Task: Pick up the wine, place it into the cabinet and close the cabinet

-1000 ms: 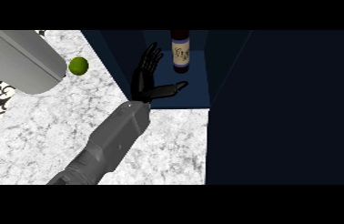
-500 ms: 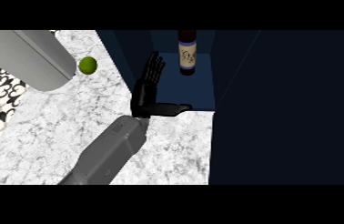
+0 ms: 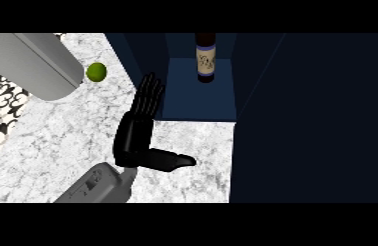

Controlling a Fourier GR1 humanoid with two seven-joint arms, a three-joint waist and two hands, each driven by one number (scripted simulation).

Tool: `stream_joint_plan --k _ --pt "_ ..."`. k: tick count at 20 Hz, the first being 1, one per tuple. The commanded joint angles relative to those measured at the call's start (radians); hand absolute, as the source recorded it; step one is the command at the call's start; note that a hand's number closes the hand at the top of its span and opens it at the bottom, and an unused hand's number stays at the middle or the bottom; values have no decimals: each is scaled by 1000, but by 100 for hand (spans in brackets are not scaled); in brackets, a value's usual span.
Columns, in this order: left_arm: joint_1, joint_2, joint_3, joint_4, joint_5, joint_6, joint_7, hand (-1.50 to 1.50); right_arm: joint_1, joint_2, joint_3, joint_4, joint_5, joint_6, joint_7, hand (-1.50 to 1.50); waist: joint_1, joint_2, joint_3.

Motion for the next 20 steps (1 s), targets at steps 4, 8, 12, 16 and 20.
stream_joint_plan --k 4,8,12,16,20 --pt "193 125 7 -394 -59 82 114 -150 -53 -39 -24 32 -19 21 11 -150 -8 5 0" --pt "279 121 -4 -443 -105 108 92 -150 -21 -81 30 27 44 102 -7 150 -14 7 0" --pt "348 187 14 -547 -133 181 100 -150 47 -154 101 -19 -34 250 3 150 -6 3 0" --pt "530 295 54 -669 -133 150 66 -150 66 -156 179 -106 -76 237 114 150 -5 3 -1" --pt "634 359 154 -747 -82 91 36 -150 132 -146 274 -156 -145 219 200 150 -7 3 -2"
